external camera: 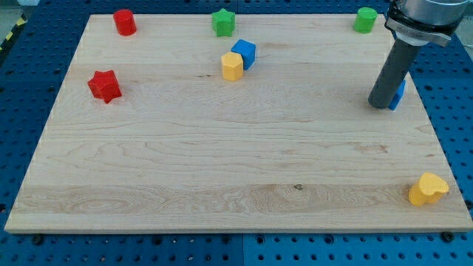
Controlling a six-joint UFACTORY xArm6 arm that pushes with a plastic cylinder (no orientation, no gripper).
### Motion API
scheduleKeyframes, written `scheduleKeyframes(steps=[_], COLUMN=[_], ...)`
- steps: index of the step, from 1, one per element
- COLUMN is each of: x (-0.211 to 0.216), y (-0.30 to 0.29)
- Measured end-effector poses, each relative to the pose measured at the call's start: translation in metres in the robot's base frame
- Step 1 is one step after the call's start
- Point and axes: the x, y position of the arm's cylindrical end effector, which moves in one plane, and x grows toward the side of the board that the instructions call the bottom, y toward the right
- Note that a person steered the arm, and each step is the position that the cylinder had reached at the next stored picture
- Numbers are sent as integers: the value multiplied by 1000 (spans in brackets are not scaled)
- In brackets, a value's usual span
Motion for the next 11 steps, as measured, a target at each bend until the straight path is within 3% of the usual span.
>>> scheduleKeyframes(steps=[1,2,3,11], x=[0,0,-3,51], y=[-17,-99,-136,-136])
